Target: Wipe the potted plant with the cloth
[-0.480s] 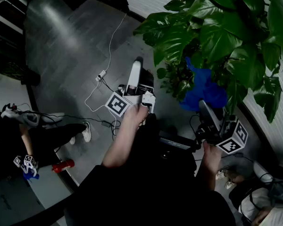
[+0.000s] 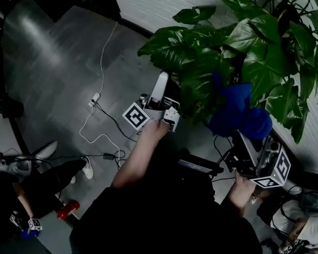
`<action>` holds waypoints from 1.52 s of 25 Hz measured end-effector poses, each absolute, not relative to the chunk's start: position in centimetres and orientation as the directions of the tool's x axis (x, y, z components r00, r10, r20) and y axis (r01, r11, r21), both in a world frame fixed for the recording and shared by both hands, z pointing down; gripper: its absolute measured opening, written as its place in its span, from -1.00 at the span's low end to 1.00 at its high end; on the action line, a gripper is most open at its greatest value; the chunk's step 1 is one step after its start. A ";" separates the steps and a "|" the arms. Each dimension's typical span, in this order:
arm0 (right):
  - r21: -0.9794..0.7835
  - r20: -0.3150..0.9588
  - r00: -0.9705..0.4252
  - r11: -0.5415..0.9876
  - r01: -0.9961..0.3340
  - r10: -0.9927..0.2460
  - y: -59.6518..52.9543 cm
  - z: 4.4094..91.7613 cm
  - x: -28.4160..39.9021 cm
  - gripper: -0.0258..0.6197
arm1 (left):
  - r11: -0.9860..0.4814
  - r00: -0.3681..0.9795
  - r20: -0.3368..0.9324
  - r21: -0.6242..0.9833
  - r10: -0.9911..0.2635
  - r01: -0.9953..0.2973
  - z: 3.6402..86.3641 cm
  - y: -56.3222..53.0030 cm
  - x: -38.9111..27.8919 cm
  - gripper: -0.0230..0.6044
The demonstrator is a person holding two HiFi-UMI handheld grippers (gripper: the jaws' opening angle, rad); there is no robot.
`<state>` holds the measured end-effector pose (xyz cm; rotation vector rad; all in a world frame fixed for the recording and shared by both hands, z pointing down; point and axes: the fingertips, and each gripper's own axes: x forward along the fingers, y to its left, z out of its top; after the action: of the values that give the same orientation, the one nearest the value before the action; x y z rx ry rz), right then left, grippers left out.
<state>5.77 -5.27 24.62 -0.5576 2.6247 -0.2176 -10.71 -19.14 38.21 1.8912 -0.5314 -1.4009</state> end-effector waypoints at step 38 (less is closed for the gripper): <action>-0.015 0.271 -0.724 0.749 -0.662 -0.635 -20.1 32.7 -2.0 -0.54 | -0.670 0.140 -0.908 0.388 -0.394 0.633 33.0 -24.8 -8.6 0.12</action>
<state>-1.99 -20.11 32.74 -1.1964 3.1690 -0.1898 -8.61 -24.78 32.99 1.6300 0.2359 -1.6455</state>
